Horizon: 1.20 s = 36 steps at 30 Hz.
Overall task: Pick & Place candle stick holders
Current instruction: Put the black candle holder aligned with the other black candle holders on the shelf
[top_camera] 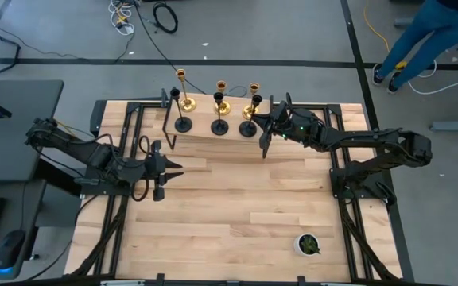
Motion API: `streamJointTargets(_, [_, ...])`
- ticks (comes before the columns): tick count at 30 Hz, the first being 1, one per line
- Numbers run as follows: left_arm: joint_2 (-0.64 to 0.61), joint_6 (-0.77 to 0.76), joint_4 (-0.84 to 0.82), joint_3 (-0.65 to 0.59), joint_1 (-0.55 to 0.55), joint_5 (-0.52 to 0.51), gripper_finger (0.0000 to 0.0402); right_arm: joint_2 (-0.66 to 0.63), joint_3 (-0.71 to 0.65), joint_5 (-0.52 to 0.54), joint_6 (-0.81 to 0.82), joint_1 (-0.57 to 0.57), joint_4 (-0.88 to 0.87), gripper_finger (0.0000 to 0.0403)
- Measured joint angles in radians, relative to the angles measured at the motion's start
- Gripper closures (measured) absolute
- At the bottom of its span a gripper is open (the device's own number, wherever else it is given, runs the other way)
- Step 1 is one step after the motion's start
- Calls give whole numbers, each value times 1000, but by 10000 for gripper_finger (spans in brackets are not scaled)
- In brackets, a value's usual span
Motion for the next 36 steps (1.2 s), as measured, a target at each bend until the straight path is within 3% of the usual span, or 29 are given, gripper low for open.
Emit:
streamJointTargets(18, [0,1,-2,0,0,0,310,-1,30,-27,-4,6,-81,398])
streamJointTargets(36, [0,-2,-10,0,0,0,310,-5,30,9,-49,6,-102,283])
